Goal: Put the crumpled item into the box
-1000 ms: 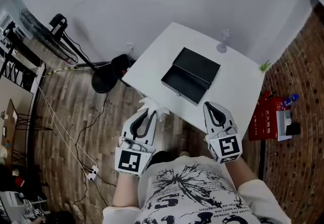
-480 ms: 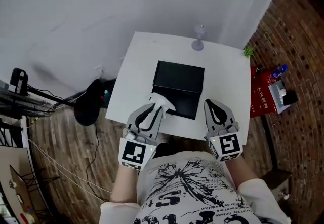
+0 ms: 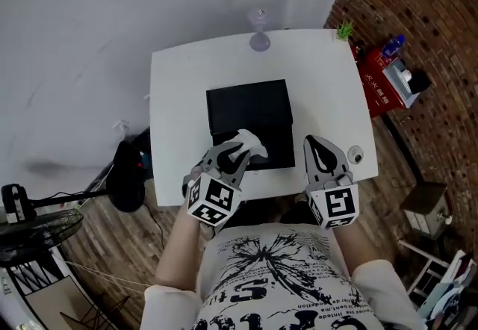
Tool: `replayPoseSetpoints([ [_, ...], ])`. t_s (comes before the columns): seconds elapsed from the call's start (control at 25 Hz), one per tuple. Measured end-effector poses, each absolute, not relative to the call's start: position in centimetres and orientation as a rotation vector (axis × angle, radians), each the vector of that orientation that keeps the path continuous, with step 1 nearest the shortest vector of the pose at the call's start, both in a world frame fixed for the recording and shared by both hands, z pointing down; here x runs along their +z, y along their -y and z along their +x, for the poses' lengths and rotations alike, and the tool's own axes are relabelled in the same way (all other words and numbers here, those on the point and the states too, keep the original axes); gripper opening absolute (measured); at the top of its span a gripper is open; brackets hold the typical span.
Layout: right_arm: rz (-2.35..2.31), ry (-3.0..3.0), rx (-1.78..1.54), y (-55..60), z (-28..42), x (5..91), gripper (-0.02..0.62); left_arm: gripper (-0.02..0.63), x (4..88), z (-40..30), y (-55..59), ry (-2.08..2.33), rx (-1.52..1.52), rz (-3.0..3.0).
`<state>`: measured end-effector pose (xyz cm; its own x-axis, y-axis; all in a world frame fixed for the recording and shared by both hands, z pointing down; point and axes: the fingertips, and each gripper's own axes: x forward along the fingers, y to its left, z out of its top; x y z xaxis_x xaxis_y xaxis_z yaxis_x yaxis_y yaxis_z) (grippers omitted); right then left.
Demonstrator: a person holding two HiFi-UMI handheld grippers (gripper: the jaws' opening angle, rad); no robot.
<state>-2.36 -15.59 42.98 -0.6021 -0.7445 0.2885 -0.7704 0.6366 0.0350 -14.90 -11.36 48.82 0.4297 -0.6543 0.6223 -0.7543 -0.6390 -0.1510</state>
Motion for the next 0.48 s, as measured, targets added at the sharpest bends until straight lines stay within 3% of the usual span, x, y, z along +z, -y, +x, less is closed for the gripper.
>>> replayPoseSetpoints([
  [0.16,1.343,2.512,0.158,16.6,-1.6,44.7,0.015,0.071,53.6,-13.8,12.0,1.006,1.258,2.583],
  [0.48,1.473,2.396,0.236,18.1,0.5,48.1,0.015,0.072,60.0,-12.3,13.8,0.747,1.342,2.563],
])
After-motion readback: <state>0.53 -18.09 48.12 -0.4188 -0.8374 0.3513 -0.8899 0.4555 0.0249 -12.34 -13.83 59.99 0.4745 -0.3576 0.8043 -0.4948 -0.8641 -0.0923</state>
